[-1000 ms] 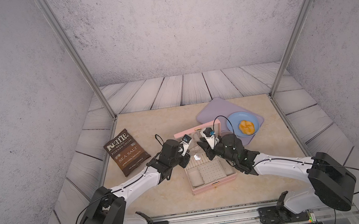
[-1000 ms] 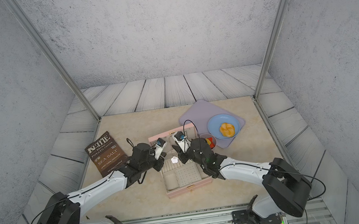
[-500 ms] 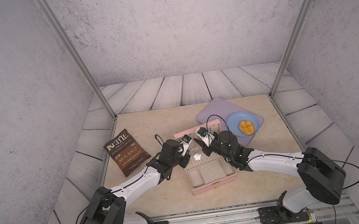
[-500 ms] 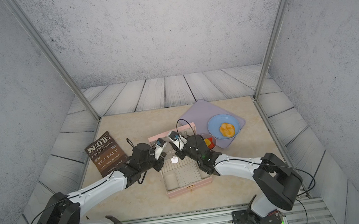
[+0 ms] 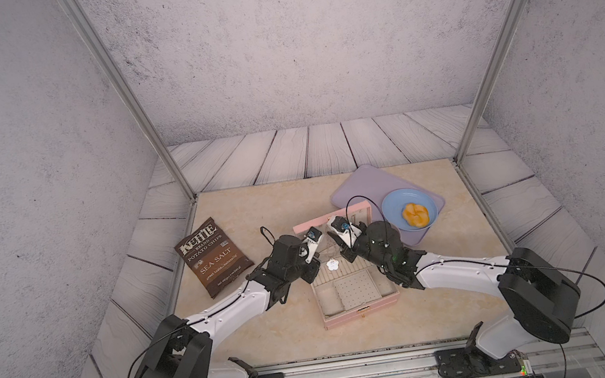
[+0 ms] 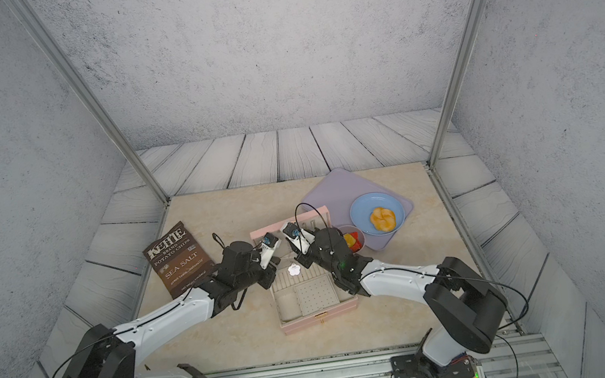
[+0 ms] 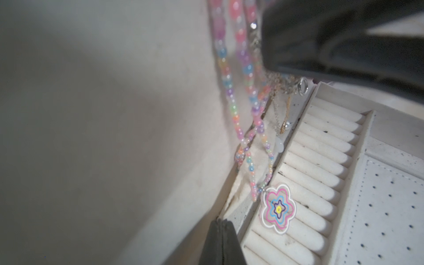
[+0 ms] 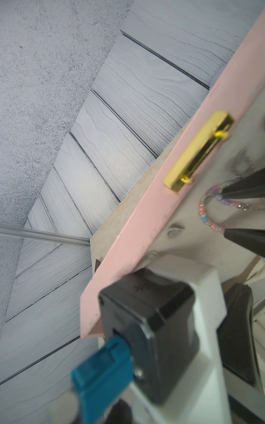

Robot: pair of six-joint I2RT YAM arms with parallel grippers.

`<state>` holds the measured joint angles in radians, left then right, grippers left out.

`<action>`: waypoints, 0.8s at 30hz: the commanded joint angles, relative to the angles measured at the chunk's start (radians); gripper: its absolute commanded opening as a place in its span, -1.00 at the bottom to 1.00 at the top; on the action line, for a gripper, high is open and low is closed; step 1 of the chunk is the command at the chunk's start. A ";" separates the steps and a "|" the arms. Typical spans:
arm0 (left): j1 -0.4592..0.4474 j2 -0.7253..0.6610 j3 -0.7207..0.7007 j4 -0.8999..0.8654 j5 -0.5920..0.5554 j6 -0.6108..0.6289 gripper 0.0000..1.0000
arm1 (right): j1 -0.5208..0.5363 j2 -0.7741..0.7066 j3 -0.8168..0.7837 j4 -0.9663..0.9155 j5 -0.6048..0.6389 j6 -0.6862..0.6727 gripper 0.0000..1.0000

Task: Put jewelry chain into jewelry box
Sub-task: Adjust the necklace in the storage slot.

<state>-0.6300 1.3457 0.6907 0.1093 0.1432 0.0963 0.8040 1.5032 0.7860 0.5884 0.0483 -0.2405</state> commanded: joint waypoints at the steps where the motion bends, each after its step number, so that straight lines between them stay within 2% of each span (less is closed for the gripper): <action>1: 0.003 -0.015 0.004 0.049 0.051 -0.022 -1.00 | -0.007 -0.003 0.000 0.043 0.050 -0.002 -0.49; 6: 0.003 -0.019 0.003 0.044 0.044 -0.020 -1.00 | -0.006 -0.023 -0.051 0.137 0.024 0.003 -0.53; 16: 0.003 -0.017 0.002 0.044 0.046 -0.023 -1.00 | -0.006 -0.059 -0.065 0.136 -0.054 -0.083 -0.53; 24: 0.004 -0.019 0.003 0.041 0.048 -0.021 -1.00 | -0.006 -0.017 -0.033 0.134 0.004 -0.093 -0.53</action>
<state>-0.6300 1.3457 0.6907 0.1089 0.1429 0.0971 0.8017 1.4696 0.7277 0.7017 0.0265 -0.3252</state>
